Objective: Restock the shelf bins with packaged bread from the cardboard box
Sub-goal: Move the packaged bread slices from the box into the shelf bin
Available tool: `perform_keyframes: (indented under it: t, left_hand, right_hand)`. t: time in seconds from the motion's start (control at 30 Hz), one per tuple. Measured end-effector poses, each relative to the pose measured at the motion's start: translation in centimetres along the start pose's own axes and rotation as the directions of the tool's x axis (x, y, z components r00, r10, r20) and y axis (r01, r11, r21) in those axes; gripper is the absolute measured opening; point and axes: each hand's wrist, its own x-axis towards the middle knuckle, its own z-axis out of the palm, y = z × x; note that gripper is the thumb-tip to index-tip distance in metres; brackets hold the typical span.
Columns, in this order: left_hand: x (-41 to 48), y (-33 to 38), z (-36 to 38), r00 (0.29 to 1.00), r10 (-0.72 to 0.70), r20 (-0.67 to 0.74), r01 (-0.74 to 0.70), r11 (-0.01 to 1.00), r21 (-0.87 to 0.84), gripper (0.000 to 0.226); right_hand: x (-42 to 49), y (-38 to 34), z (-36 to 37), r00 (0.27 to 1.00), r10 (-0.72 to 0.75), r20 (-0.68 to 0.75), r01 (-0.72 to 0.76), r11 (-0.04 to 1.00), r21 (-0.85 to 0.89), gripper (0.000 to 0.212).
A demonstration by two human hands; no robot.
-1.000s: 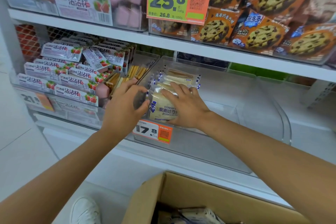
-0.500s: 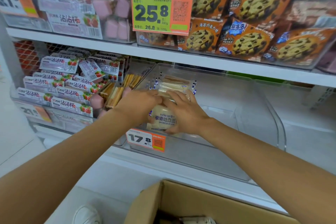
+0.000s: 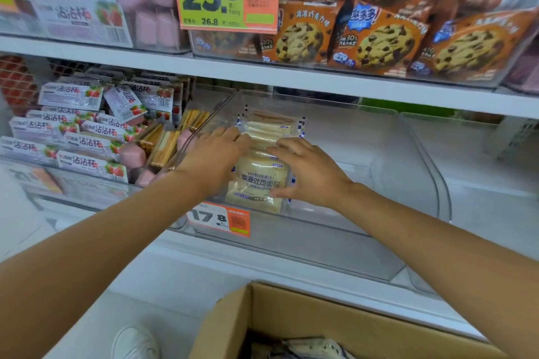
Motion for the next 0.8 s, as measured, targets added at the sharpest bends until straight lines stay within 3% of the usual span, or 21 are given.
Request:
perform_keyframes:
  t: [0.07,0.17,0.37,0.47,0.53,0.63,0.8]
  left_hand:
    - [0.0,0.0,-0.3,1.0,-0.002,0.011,0.003,0.999,-0.033,0.062]
    - [-0.1,0.1,-0.7,0.999,-0.012,0.031,0.014,0.996,-0.083,0.061]
    - [-0.5,0.2,-1.0,0.999,-0.024,0.041,0.027,0.997,-0.073,0.065]
    - [-1.2,0.2,-1.4,0.998,-0.04,0.054,0.045,0.993,-0.106,0.074]
    - [-2.4,0.5,-2.3,0.997,-0.066,0.035,0.071,0.98,-0.188,0.069]
    - [-3.4,1.8,-3.1,0.987,-0.157,-0.025,0.133,0.901,-0.414,0.046]
    - [-8.6,8.2,-5.3,0.976,-0.218,-0.023,0.126,0.641,-0.757,0.02]
  right_hand:
    - [0.3,-0.4,0.0,0.998,-0.049,-0.036,0.047,0.998,-0.047,0.085]
    - [0.1,-0.4,0.1,0.999,-0.042,-0.009,0.042,0.999,0.013,0.089]
    - [-0.8,0.0,-1.0,0.996,0.036,0.076,-0.041,0.996,0.078,0.101]
    - [-2.2,-0.4,-2.6,0.991,0.127,0.032,-0.131,0.978,0.162,0.09]
    - [-3.6,-1.0,-4.0,0.979,0.204,-0.029,-0.195,0.961,0.194,0.075]
    - [-5.0,-1.7,-5.0,0.934,0.337,-0.114,-0.305,0.923,0.236,0.05]
    - [-12.3,-6.3,-6.5,0.882,0.427,-0.197,-0.347,0.874,0.341,0.018]
